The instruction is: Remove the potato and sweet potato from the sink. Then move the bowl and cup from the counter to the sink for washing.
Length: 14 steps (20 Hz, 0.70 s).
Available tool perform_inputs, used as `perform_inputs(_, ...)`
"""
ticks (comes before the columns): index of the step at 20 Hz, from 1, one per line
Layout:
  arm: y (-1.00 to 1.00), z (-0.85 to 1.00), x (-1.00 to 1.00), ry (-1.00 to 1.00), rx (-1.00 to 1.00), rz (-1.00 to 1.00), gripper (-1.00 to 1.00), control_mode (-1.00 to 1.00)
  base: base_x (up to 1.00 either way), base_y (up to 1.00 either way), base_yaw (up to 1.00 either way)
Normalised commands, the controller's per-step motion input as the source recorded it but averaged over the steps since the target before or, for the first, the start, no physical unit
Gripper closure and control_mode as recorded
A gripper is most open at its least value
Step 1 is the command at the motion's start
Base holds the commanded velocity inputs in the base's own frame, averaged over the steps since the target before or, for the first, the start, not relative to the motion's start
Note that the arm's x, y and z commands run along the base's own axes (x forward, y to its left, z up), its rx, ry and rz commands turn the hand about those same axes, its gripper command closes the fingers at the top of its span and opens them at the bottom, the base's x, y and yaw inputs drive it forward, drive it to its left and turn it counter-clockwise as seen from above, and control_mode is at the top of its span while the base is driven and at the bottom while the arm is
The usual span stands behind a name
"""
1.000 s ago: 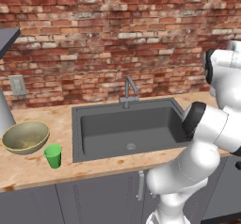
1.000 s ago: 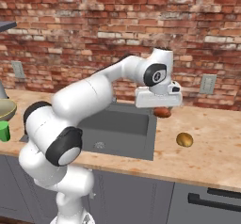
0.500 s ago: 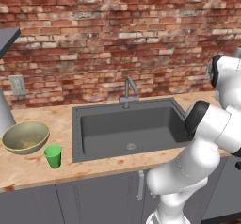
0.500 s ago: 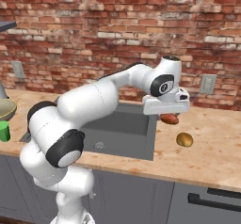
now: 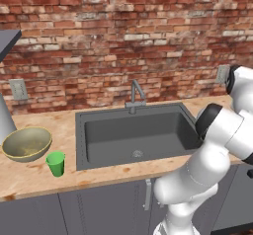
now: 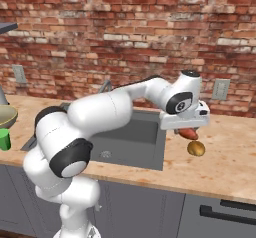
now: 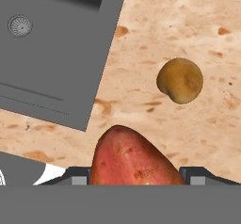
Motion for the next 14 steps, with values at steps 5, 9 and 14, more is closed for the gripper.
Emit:
perform_inputs(5, -0.28, -0.21, 0.02, -0.08, 0.0, 0.0, 1.0, -1.0, 0.0, 0.0, 0.0)
perform_inputs(9, -0.28, -0.19, 0.07, -0.09, 0.0, 0.0, 1.0, -1.0, 0.0, 0.0, 0.0)
perform_inputs(14, -0.28, -0.19, 0.1, -0.09, 0.0, -0.01, 1.0, -1.0, 0.0, 0.0, 0.0)
